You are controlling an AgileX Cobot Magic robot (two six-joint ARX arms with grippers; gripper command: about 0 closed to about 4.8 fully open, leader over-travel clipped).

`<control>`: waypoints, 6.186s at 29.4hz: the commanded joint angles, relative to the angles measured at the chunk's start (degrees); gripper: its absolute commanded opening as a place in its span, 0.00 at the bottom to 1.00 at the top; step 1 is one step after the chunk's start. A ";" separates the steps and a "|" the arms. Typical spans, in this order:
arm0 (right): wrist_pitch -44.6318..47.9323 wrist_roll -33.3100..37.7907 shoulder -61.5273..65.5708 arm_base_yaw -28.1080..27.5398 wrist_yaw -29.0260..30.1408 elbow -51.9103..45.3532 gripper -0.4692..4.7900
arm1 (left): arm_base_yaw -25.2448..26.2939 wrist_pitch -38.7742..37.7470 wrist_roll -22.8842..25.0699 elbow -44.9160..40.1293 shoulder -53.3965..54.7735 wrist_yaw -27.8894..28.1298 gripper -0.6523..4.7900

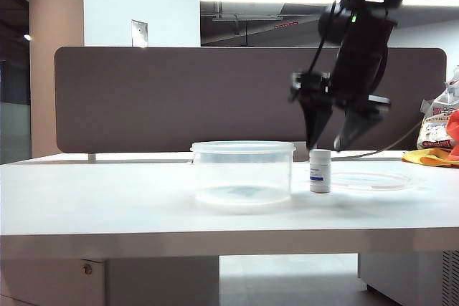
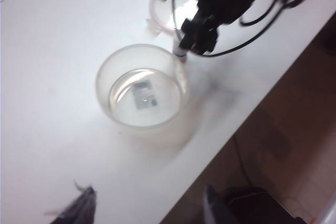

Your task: Remove the lid of the round box, pick up the small white medicine bottle inside, and place it on the table.

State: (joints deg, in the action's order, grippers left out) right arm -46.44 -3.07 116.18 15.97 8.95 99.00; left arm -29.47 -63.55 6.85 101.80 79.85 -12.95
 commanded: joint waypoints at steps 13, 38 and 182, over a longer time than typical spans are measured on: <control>-3.19 0.35 -20.59 -1.11 -2.43 -4.74 0.63 | 15.61 8.59 0.44 -11.87 -7.30 -0.74 0.63; 6.27 13.81 -76.43 -1.07 3.32 -62.86 0.28 | 26.80 20.13 -9.31 -59.30 -52.57 -11.47 0.22; 38.62 2.60 -116.02 -17.68 -10.34 -98.71 0.07 | 33.20 54.18 -6.25 -101.39 -79.67 9.11 0.11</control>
State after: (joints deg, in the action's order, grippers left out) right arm -8.51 -0.73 0.16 -1.67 -1.34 0.51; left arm 3.79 -8.97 0.45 0.56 0.16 -3.86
